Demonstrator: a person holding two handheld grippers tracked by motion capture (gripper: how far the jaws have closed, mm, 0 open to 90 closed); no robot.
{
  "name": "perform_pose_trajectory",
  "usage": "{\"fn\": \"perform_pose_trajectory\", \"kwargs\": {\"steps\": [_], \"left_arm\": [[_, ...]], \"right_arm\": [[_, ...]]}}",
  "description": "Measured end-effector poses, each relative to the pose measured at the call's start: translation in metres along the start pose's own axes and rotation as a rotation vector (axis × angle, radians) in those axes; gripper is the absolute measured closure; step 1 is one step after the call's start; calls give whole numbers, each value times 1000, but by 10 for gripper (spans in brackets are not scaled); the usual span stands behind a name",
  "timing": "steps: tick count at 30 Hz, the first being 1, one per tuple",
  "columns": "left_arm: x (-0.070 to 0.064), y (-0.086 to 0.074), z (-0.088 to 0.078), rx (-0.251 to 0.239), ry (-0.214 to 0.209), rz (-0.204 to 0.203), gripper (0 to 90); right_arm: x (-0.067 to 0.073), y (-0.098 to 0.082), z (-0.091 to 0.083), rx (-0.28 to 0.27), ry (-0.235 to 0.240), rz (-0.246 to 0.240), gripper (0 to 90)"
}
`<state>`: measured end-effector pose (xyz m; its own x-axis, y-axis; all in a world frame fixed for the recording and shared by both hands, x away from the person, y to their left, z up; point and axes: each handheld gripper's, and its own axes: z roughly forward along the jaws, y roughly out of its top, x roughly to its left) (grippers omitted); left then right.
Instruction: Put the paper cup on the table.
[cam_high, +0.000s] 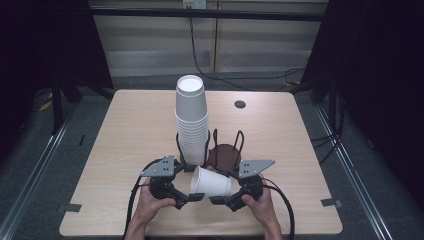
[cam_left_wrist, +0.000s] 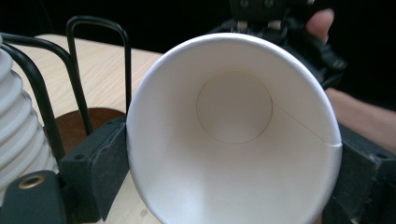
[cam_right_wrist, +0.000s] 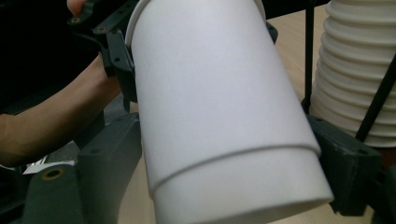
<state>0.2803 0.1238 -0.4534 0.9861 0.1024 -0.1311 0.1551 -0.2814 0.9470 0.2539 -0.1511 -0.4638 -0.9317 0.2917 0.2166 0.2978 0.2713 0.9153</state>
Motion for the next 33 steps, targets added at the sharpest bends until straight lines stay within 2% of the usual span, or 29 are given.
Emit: {"fn": "perform_pose_trajectory", "kwargs": {"steps": [2, 4, 11, 13, 15, 18, 22, 24, 28, 33], "left_arm": [[-1, 1, 0, -1, -5, 0, 109], [-1, 2, -1, 7, 11, 0, 109], [1, 1, -8, 9, 41, -21, 108], [2, 1, -11, 20, 65, -17, 108], [2, 2, -14, 30, 72, -19, 108], [2, 3, -20, 42, 88, -19, 108], [2, 3, -27, 42, 114, -21, 108], [2, 3, -29, 51, 128, -17, 108], [4, 1, -33, 90, 142, -16, 108], [6, -1, -33, 132, 147, -25, 108]], "right_arm": [[0, -1, -2, -20, -9, 6, 130], [0, -2, -5, -42, -23, 4, 129], [2, -7, -12, -63, -78, 13, 128], [2, -8, -15, -83, -104, 19, 128], [2, -8, -18, -96, -109, 18, 128], [2, -8, -22, -115, -151, 17, 128], [3, -11, -26, -132, -246, 4, 128], [3, -14, -28, -166, -281, 1, 128], [3, -22, -32, -186, -361, -1, 128], [1, -30, -38, -276, -443, 21, 128]]}}
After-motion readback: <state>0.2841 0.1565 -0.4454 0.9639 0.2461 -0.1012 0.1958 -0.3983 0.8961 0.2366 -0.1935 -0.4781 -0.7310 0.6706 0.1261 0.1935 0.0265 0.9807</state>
